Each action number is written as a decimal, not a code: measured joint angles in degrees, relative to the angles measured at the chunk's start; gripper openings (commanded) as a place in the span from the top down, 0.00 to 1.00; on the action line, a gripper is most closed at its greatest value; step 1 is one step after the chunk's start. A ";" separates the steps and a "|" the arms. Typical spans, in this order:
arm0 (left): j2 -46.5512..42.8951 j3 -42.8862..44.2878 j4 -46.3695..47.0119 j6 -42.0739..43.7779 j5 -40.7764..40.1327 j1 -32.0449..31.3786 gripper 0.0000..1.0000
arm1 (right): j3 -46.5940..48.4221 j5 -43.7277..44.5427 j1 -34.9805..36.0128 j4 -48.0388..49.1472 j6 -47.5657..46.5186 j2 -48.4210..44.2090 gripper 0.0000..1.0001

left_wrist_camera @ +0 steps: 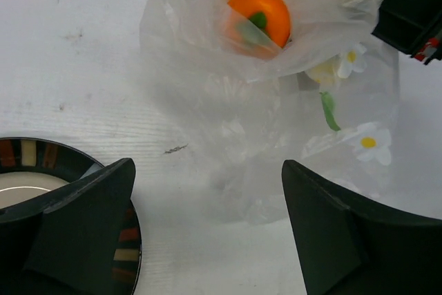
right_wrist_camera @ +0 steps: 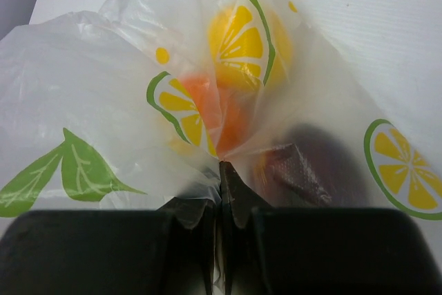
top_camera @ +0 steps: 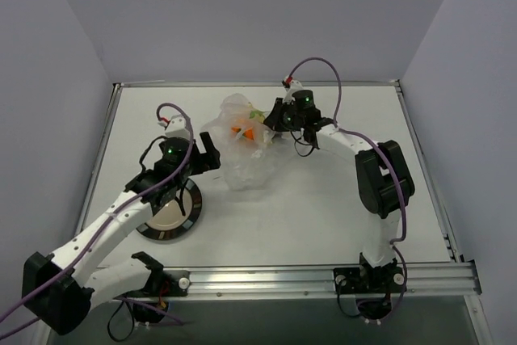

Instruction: Take the fake fruits out of the plastic bag

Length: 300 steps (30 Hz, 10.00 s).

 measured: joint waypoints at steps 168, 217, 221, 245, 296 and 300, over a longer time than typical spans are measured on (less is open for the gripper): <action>-18.84 -0.96 -16.61 -1.90 11.80 -15.26 0.73 | -24.20 33.70 39.76 -14.08 7.04 -43.89 0.11; 30.60 2.19 11.37 9.94 -2.03 -11.37 0.06 | -45.11 44.19 43.25 -5.27 20.09 -40.50 0.71; 33.14 4.20 13.44 10.47 -0.66 -11.21 0.00 | -45.07 43.82 43.47 -4.72 19.80 -38.97 0.70; 2.05 5.01 -6.01 6.62 19.89 -10.54 0.64 | -38.51 42.58 32.74 -1.22 12.44 -35.08 0.70; -19.93 -3.85 -14.69 -2.38 0.61 -5.44 0.26 | -33.14 48.39 34.84 -22.18 11.32 -59.19 0.16; -9.42 2.27 -12.22 1.27 0.37 -18.97 0.26 | -34.27 48.85 32.22 -23.80 13.03 -56.74 0.22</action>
